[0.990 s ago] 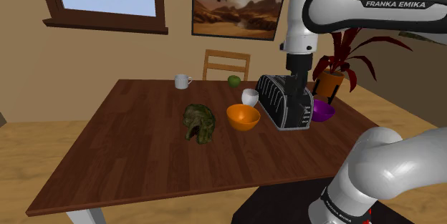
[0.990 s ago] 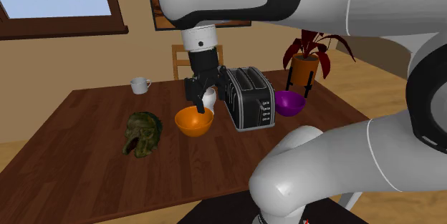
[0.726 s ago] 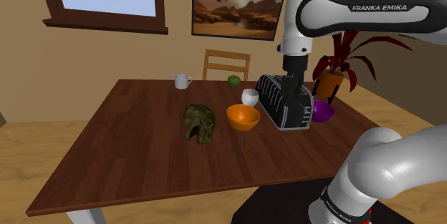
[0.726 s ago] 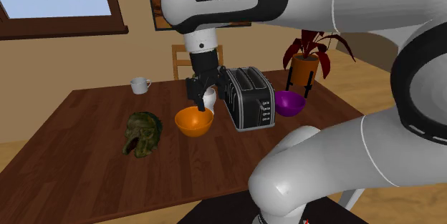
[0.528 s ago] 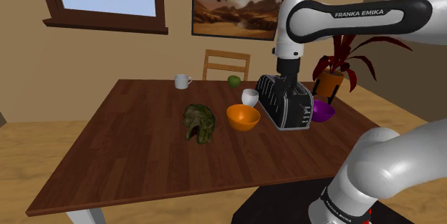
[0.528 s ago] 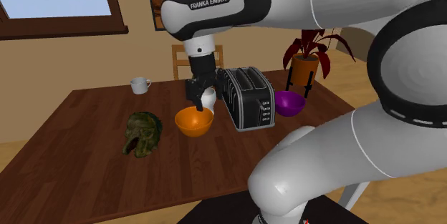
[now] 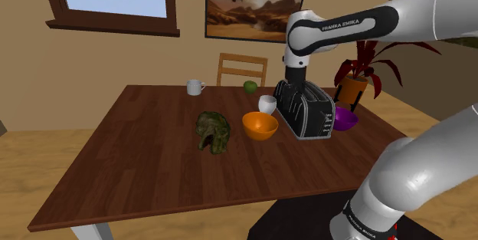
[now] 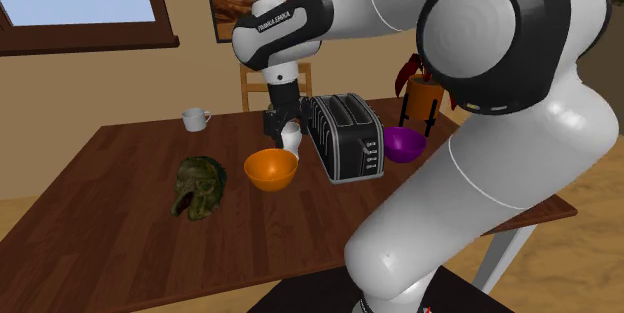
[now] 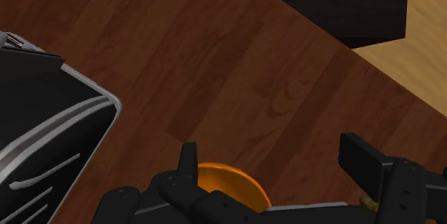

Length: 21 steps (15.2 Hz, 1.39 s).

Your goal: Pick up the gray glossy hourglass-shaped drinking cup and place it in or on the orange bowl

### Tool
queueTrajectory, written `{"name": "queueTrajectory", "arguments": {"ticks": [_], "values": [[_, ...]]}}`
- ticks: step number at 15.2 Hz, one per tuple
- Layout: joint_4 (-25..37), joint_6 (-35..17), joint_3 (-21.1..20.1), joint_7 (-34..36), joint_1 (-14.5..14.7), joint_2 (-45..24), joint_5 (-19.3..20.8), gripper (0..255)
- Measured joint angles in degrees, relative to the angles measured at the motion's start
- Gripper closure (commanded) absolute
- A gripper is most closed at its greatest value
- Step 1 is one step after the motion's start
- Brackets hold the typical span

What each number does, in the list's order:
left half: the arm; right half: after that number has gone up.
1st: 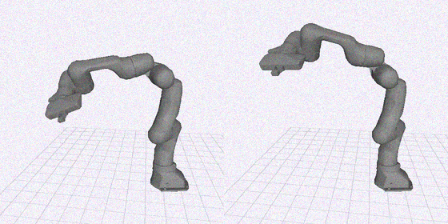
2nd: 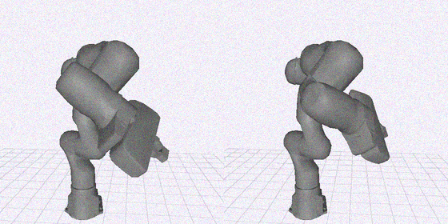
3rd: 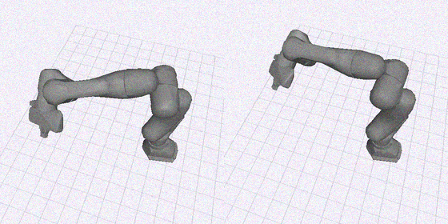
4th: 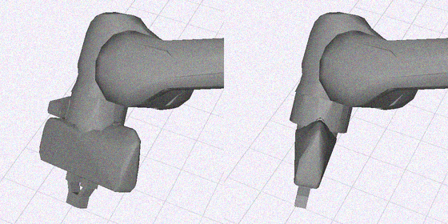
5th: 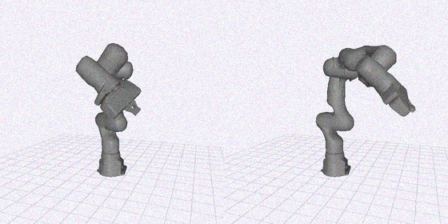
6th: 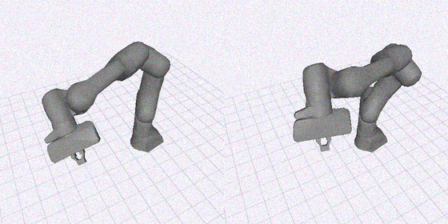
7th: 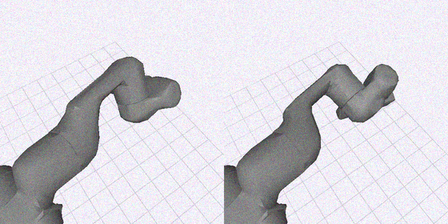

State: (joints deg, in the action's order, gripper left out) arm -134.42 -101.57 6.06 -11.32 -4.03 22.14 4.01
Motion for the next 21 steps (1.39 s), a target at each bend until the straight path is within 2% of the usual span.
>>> {"name": "queueTrajectory", "arguments": {"ticks": [11,16,21], "values": [[12.9,-11.1,4.8,-4.7,-3.1,-20.7,0.6,0],[20.9,-14.0,6.3,-6.9,-4.9,-30.3,-0.6,0],[31.5,-15.3,6.9,-8.7,-7.0,-40.8,-2.7,0]]}}
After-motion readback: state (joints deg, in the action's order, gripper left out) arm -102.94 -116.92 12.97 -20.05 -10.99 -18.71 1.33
